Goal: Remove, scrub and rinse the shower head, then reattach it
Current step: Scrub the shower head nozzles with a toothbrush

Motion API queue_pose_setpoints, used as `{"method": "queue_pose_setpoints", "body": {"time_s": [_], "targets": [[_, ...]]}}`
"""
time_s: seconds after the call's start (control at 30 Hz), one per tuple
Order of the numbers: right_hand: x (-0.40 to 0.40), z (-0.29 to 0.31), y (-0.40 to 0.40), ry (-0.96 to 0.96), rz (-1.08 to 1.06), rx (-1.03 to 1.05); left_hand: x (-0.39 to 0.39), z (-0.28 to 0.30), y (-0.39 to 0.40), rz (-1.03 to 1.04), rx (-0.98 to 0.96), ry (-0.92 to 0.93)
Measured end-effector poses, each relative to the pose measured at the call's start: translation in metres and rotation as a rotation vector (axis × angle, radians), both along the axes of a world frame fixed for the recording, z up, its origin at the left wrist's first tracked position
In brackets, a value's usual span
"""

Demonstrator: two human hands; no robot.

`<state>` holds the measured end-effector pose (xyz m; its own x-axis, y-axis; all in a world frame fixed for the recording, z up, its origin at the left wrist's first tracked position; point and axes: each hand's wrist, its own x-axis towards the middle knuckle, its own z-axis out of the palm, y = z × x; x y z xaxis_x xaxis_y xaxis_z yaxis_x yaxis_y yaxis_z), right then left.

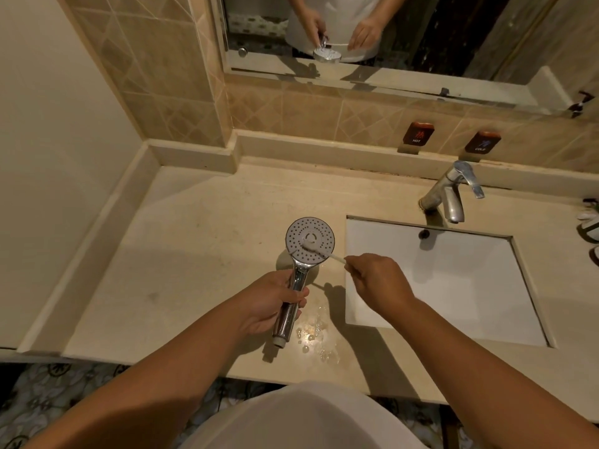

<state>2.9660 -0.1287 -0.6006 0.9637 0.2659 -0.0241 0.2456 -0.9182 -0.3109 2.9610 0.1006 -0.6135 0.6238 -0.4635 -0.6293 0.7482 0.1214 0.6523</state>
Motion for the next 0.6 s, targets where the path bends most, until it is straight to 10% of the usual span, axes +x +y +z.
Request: {"method": "queue_pose_setpoints", "body": {"time_s": [0.6], "targets": [[0.003, -0.002, -0.005, -0.005, -0.019, -0.006, -0.004, -0.003, 0.003, -0.018, 0.007, -0.004]]}}
